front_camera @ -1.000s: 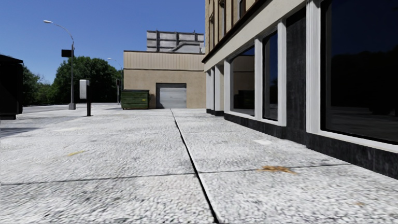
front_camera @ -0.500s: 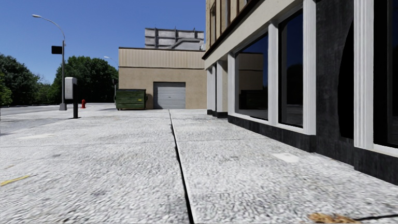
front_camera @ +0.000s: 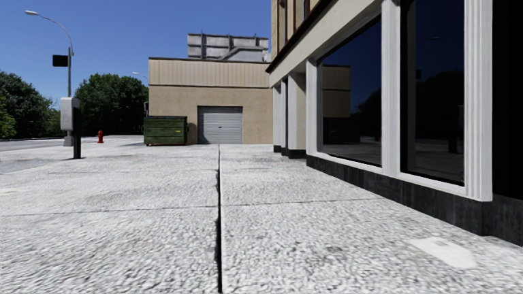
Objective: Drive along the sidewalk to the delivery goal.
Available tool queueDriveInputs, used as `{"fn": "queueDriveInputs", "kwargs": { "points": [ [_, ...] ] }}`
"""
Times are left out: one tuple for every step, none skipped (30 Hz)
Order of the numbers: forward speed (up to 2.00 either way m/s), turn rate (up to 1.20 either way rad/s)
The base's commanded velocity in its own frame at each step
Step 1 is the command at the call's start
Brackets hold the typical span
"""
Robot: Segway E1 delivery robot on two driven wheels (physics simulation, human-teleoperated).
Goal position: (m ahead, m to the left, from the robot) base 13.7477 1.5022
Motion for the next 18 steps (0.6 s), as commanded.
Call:
{"fn": "queueDriveInputs", "kwargs": {
  "points": [
    [2.0, 0.0],
    [2.0, 0.0],
    [2.0, 0.0],
    [2.0, 0.0],
    [2.0, 0.0],
    [2.0, 0.0],
    [2.0, 0.0],
    [2.0, 0.0],
    [2.0, 0.0],
    [2.0, 0.0],
    [2.0, 0.0],
    [2.0, 0.0],
    [2.0, 0.06],
    [2.0, 0.1],
    [2.0, 0.12],
    [2.0, 0.12],
    [2.0, 0.17],
    [2.0, 0.19]
  ]
}}
